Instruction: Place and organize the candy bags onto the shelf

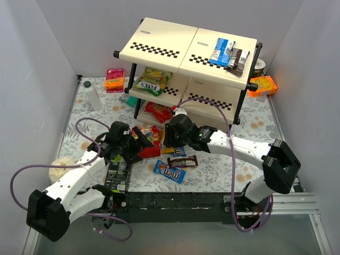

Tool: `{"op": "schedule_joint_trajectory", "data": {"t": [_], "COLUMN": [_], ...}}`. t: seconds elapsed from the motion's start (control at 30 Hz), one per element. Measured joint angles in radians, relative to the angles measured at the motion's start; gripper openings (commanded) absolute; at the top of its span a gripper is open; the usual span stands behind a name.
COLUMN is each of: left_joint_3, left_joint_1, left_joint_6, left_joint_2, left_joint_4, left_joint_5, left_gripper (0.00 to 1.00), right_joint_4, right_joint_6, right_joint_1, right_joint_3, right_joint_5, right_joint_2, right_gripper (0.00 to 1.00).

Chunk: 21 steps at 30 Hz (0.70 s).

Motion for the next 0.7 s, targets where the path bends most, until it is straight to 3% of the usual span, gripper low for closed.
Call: {"op": "schedule_joint_trajectory", "data": {"t": [0.17,0.33,0.7], "left_joint_3": [-0.035,-0.065,-0.059], "left_joint_1": [-0.114,-0.137,-0.135], "left_joint_6": [-0.098,-0.153,-0.190], "left_joint_2": [0.062,0.129,0.223], "left_joint_4": [0.084,0.142,0.183], "left_joint_5": [-0.025,-0.074,-0.269], "left_gripper": [0.86,0.84,0.79], "right_joint_4": [0.007,0.009,0.030], "right_joint_6": [-0.105,-0.159,-0.185], "right_joint_1": [0.000,0.000,0.001], "right_joint_3": [0.013,0.013,0.013], "right_joint_5": [-0.038,-0.076,-0.146], "right_joint_2": [0.081,0.132,0.180], "right_gripper": [0.44,0.34,0.35]}}
